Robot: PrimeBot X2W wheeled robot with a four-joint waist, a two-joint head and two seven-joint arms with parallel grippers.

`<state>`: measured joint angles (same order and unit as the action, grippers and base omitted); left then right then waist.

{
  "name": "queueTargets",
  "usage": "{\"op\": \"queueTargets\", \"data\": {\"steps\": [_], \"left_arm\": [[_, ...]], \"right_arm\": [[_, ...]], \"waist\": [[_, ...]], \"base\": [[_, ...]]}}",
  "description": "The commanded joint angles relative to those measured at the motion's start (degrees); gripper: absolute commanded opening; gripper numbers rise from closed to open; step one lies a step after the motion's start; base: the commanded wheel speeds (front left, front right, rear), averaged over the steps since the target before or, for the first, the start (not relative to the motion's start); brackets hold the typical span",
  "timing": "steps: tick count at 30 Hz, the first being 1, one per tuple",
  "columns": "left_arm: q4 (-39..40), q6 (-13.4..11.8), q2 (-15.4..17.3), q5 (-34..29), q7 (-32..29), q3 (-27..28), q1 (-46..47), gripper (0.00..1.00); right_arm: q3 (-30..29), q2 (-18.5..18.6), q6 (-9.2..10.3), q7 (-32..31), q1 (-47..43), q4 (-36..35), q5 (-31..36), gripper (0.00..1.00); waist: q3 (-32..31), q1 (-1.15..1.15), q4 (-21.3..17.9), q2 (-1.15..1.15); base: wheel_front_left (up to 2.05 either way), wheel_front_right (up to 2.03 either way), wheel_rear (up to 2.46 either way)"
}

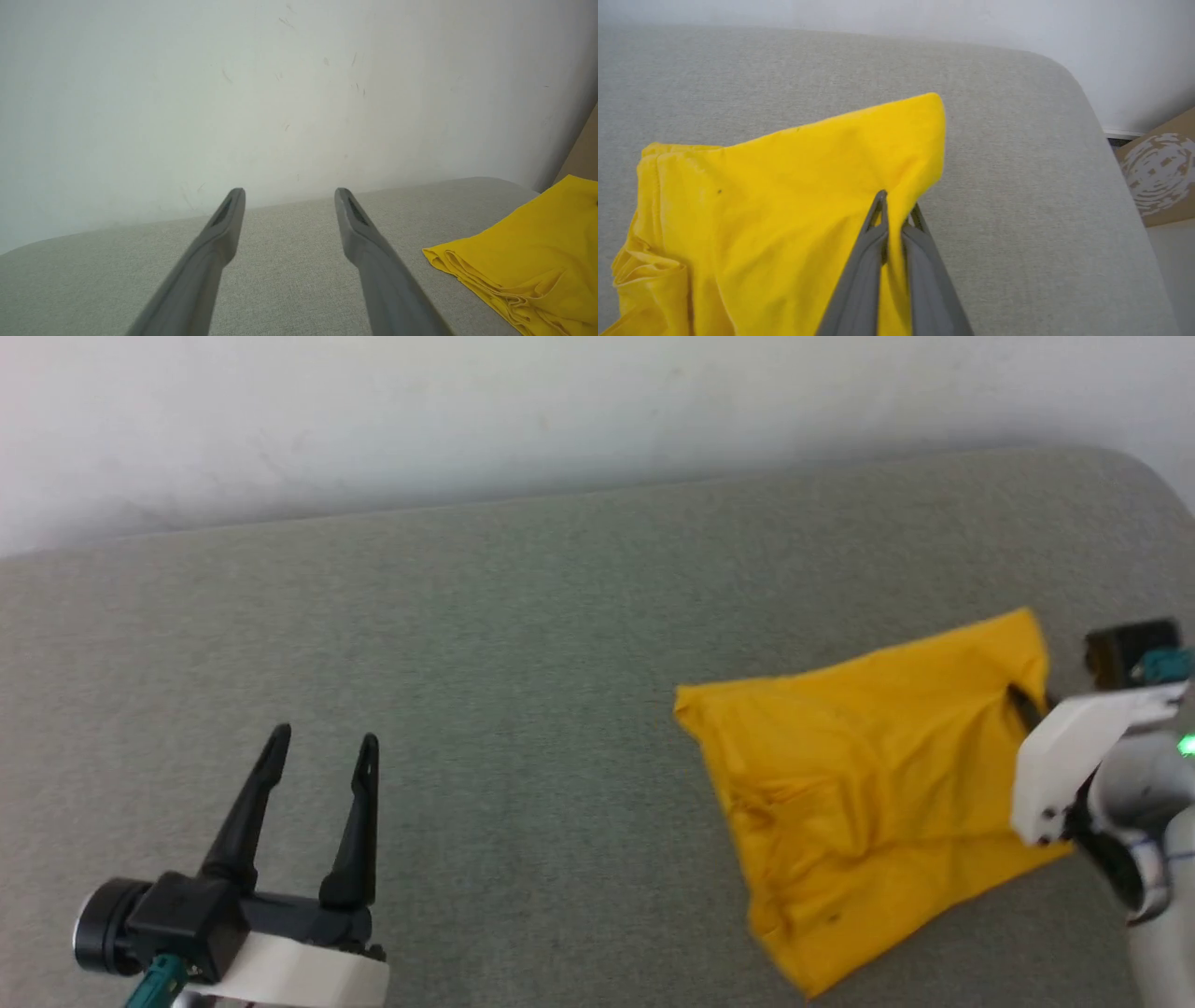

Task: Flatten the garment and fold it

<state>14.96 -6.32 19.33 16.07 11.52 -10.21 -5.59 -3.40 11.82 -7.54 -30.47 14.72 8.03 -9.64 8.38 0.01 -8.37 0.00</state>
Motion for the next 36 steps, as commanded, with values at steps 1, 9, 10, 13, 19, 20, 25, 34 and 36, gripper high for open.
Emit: {"op": "queueTargets", "data": {"steps": [1, 9, 10, 13, 19, 20, 25, 34, 36], "left_arm": [[0.8, 0.1, 0.7, -0.8, -0.4, 0.1, 1.7, 1.0], [3.8, 0.4, 2.8, -2.2, -2.0, 0.6, 5.9, 1.0], [4.2, 0.4, 3.1, -2.4, -2.2, 0.8, 6.5, 1.0], [5.6, 0.5, 4.2, -2.9, -3.0, 1.2, 8.2, 1.0], [8.4, 0.7, 6.1, -4.0, -4.4, 2.2, 10.9, 1.0], [8.9, 0.7, 6.5, -4.3, -4.7, 2.4, 11.4, 1.0], [10.9, 0.8, 7.9, -5.3, -5.8, 2.8, 13.3, 1.0], [12.9, 1.3, 9.4, -6.6, -5.7, 2.5, 15.3, 1.0], [13.5, 1.2, 9.4, -6.9, -4.3, 2.6, 15.9, 1.0]], "right_arm": [[-0.1, 1.9, 0.05, -0.8, 3.1, -0.8, 0.0, 0.0], [-1.3, 9.0, 0.05, -3.4, 11.1, -2.3, 0.3, 0.0], [-1.4, 10.0, 0.05, -3.7, 11.8, -2.4, 0.5, 0.0], [-2.0, 13.6, 0.05, -4.2, 13.7, -2.5, 1.3, 0.0], [-4.8, 18.9, 0.05, -3.6, 16.3, -1.1, 3.2, 0.0], [-5.6, 19.6, 0.05, -3.4, 16.7, -0.7, 3.6, 0.0], [-8.4, 23.1, 0.05, -1.2, 18.5, 2.6, 6.3, 0.0], [-11.7, 22.6, 0.05, 3.7, 21.5, 10.4, 11.2, 0.0], [-12.5, 22.2, 0.05, 4.2, 22.0, 11.9, 12.4, 0.0]], "waist": [[3.7, -0.01, -3.7, 0.0], [11.0, -0.01, -6.4, 0.0], [12.1, -0.01, -6.5, 0.0], [15.1, -0.01, -6.6, 0.0], [20.7, -0.01, -6.3, 0.0], [21.8, -0.01, -6.3, 0.0], [26.2, -0.01, -5.9, 0.0], [31.2, -0.01, -5.1, 0.0], [31.5, -0.01, -4.9, 0.0]], "base": [[0.0, 0.0, 0.0], [0.0, 0.0, 0.0], [0.0, 0.0, 0.0], [0.0, 0.0, 0.0], [0.0, 0.0, 0.0], [0.0, 0.0, 0.0], [0.0, 0.0, 0.0], [0.0, 0.0, 0.0], [0.0, 0.0, 0.0]]}}
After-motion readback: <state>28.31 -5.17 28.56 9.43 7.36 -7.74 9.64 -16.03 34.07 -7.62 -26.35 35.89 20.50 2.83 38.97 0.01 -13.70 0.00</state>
